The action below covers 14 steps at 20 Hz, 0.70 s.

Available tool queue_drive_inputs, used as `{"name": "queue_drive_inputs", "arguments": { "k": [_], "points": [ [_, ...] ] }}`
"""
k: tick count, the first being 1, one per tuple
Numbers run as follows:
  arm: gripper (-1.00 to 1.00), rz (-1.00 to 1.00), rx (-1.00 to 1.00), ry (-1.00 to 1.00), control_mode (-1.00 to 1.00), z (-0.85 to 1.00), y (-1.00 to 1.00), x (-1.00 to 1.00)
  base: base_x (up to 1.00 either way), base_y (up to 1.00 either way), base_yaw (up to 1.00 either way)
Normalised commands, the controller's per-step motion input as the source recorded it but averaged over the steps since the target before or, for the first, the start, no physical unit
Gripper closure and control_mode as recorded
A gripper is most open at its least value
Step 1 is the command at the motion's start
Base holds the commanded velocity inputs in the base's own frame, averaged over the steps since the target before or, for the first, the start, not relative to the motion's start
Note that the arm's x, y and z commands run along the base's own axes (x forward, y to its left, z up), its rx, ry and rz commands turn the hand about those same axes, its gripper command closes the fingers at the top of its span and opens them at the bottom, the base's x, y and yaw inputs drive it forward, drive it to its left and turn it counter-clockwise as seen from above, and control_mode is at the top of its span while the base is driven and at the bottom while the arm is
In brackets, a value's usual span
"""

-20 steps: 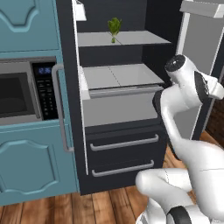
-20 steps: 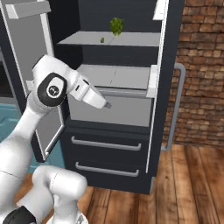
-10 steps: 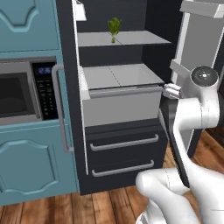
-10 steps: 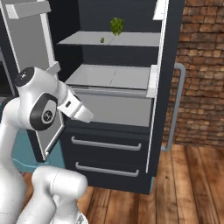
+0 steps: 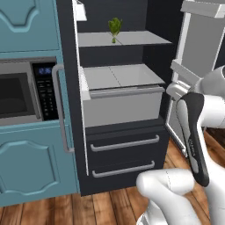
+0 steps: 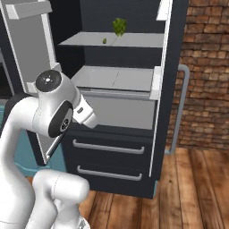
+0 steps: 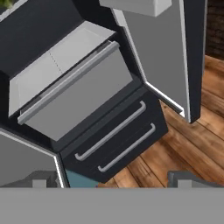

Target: Take the lemon wedge from the fridge and place it on the plate with fish on the dining counter.

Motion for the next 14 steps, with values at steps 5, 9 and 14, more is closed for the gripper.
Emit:
{"name": "queue_drive_inputs", "arguments": {
  "k": [5, 9, 14],
  "points": [
    [-1.00, 0.00, 0.00, 0.00, -1.00, 0.00, 0.00, 0.00, 0.00, 0.00, 0.00],
    [-1.00, 0.00, 0.00, 0.00, -1.00, 0.00, 0.00, 0.00, 0.00, 0.00, 0.00],
    [-1.00, -0.05, 0.00, 0.00, 1.00, 0.00, 0.00, 0.31, 0.13, 0.00, -0.01]
  ]
}}
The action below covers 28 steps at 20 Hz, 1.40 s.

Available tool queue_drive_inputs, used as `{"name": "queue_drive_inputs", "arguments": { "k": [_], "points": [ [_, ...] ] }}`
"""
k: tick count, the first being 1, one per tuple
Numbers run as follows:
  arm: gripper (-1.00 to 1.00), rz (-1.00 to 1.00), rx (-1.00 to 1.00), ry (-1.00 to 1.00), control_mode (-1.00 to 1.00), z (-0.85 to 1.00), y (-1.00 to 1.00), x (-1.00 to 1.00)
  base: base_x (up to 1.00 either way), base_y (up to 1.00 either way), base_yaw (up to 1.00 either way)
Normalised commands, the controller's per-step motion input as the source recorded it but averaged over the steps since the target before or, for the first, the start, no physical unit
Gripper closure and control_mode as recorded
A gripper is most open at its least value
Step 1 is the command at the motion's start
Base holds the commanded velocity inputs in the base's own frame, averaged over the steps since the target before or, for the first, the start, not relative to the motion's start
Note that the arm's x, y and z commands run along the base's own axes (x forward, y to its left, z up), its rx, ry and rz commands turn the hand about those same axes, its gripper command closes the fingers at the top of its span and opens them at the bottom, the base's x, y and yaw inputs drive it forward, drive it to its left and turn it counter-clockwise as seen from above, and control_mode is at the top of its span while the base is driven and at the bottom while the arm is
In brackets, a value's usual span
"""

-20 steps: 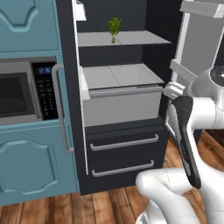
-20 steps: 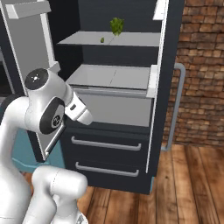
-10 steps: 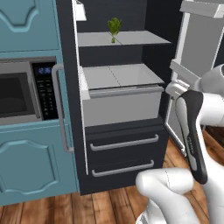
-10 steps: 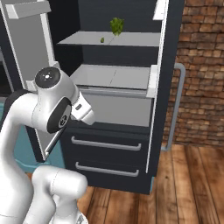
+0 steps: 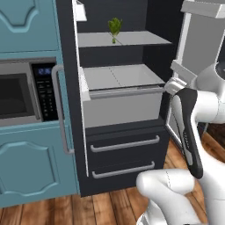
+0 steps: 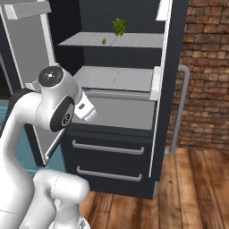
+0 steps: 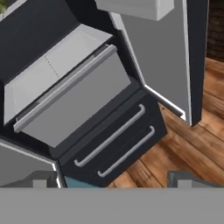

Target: Take the lemon wedge from the fridge and place it on the plate with fish on the dining counter.

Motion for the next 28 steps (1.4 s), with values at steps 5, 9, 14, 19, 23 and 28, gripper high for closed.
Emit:
{"name": "queue_drive_inputs", "arguments": {
  "k": [5, 9, 14, 19, 23, 28],
  "points": [
    [-1.00, 0.00, 0.00, 0.00, 1.00, 0.00, 0.00, 0.00, 0.87, -0.06, -0.02],
    [-1.00, 0.00, 0.00, 0.00, 1.00, 0.00, 0.00, 0.00, 0.89, 0.00, 0.00],
    [-1.00, 0.00, 0.00, 0.00, 1.00, 0.00, 0.00, 0.00, 1.00, 0.00, 0.00],
    [-1.00, 0.00, 0.00, 0.00, 1.00, 0.00, 0.00, 0.00, 0.73, 0.00, 0.01],
    [-1.00, 0.13, -0.04, -0.03, -1.00, 0.42, 0.19, -0.03, 0.00, 0.02, 0.02],
    [-1.00, 0.22, -0.13, -0.01, -1.00, 0.91, 0.34, -0.01, 0.00, 0.00, 0.00]
  ]
}}
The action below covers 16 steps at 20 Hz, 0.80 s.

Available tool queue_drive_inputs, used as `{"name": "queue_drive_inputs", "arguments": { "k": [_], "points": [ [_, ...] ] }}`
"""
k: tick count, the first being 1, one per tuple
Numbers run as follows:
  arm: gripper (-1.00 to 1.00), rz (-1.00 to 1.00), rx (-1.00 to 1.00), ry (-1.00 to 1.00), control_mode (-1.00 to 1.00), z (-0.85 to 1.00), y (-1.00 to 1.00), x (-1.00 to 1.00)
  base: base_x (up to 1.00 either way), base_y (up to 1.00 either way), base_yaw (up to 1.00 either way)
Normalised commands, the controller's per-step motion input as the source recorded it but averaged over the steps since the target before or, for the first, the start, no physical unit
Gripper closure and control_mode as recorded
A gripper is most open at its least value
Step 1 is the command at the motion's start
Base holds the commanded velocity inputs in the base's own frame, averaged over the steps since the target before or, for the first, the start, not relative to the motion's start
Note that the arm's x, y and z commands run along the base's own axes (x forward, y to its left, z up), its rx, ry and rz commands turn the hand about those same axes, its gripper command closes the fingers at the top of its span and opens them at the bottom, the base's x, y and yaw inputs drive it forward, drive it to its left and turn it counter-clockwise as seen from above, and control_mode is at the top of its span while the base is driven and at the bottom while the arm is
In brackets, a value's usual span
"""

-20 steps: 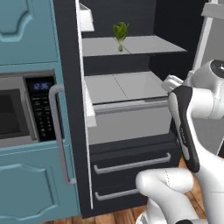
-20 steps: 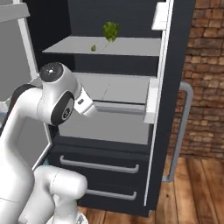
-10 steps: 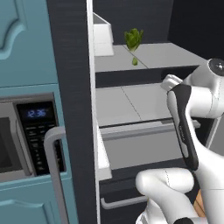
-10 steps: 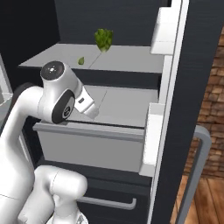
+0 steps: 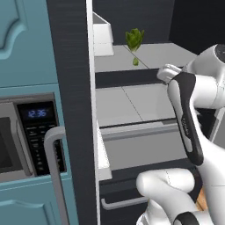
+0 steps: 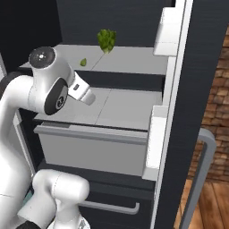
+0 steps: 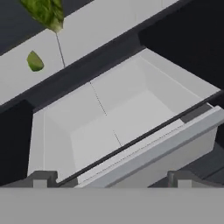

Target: Take the lemon wedge from the fridge and place it on the plate with fish on the dining counter.

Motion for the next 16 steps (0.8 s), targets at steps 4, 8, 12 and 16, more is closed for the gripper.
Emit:
{"name": "queue_drive_inputs", "arguments": {
  "k": [4, 8, 12, 16],
  "points": [
    [-1.00, 0.15, -0.24, -0.14, -1.00, 0.82, 0.29, -0.30, 0.00, 0.00, 0.00],
    [-1.00, 0.12, -0.19, -0.26, -1.00, 0.16, 0.21, -0.28, 0.00, 0.00, 0.00],
    [-1.00, 0.04, -0.02, -0.13, -1.00, 0.06, 0.09, 0.40, 0.00, 0.00, 0.00],
    [-1.00, 0.00, 0.00, 0.00, -1.00, 0.10, 0.22, 0.79, 0.00, 0.00, 0.00]
  ]
}}
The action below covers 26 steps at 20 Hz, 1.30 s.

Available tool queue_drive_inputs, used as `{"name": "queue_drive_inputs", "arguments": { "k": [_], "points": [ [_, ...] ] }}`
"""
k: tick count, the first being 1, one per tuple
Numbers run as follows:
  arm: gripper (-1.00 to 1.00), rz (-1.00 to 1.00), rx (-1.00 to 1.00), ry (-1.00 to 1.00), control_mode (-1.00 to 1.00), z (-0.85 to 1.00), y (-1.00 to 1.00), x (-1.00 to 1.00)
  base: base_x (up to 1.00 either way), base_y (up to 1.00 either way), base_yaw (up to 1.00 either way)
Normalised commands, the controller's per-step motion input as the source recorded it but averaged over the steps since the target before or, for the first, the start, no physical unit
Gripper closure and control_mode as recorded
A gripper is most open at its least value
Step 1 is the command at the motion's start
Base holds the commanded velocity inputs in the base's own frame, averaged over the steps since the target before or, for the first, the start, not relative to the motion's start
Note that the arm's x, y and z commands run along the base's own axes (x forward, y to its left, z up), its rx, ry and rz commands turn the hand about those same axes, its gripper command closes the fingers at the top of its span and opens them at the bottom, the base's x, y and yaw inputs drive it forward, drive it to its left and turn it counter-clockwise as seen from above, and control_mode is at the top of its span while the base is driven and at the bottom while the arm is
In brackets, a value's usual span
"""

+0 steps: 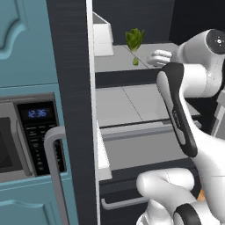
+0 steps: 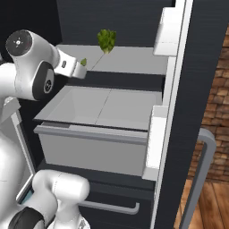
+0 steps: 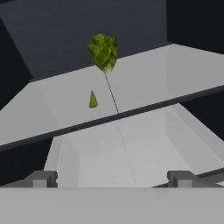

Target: Take the lemon wedge from the fridge and place it on the plate with fish on the dining counter.

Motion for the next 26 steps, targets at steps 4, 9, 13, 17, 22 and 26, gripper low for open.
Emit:
{"name": "queue_drive_inputs", "arguments": {
  "k": [4, 9, 13, 17, 22, 26],
  "points": [
    [-1.00, 0.00, 0.00, 0.03, -1.00, 0.14, 0.23, 0.76, 0.00, 0.00, 0.00],
    [-1.00, 0.03, -0.03, 0.14, -1.00, 0.00, 0.02, 0.64, 0.00, 0.00, 0.00],
    [-1.00, 0.05, -0.06, 0.22, -1.00, 0.00, 0.03, 0.45, 0.00, 0.00, 0.00],
    [-1.00, 0.08, -0.09, 0.01, -1.00, -0.21, 0.13, 0.29, 0.00, 0.00, 0.00],
    [-1.00, 0.11, -0.12, -0.07, -1.00, -0.46, 0.18, 0.14, 0.00, 0.00, 0.00],
    [-1.00, 0.06, -0.02, -0.10, -1.00, 0.00, 0.01, 0.33, 0.00, 0.00, 0.00]
  ]
}}
